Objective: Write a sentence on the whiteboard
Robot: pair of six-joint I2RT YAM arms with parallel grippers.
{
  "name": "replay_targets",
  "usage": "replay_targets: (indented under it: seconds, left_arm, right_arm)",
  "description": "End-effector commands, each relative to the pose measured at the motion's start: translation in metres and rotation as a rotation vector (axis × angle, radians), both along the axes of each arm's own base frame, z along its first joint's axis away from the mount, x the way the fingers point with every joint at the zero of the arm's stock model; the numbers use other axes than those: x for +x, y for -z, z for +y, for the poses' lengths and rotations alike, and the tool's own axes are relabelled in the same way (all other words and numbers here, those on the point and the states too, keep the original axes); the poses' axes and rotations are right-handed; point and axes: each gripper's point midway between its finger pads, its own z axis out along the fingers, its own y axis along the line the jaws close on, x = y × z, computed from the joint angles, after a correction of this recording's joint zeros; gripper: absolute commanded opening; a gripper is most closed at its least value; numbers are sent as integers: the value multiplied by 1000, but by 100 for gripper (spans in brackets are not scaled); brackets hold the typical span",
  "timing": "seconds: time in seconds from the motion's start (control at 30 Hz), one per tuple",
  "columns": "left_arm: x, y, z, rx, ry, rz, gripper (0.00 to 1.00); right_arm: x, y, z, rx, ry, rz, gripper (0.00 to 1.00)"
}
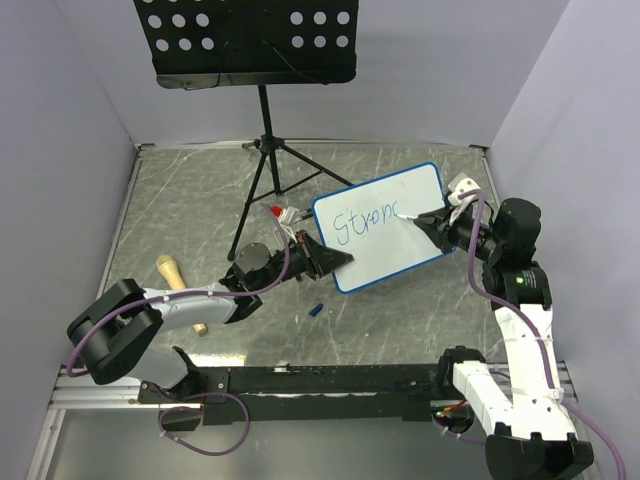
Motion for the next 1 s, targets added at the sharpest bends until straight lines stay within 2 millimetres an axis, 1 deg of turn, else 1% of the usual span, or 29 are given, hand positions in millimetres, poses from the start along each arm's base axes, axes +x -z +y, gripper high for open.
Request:
replay_targets:
  seconds: [0.0, 0.23, 0.63, 0.77, 0.97]
  left_arm:
    - [-14, -70, 11, -203, 23, -166, 1]
    - [-17, -71, 9, -203, 43, -173, 1]
    - [-20, -68, 2, -196, 89, -168, 1]
    - [-19, -69, 1, -197, 88, -172, 1]
    - [-16, -71, 4, -199, 56, -168, 1]
  right_arm:
    - [10, -7, -8, -3, 52, -37, 0]
    - [21, -16, -9, 5, 57, -56, 0]
    - [25, -21, -6, 22, 41, -60, 0]
    - [25, -19, -5, 19, 39, -54, 0]
    - [20, -8, -6, 2, 37, -22, 0]
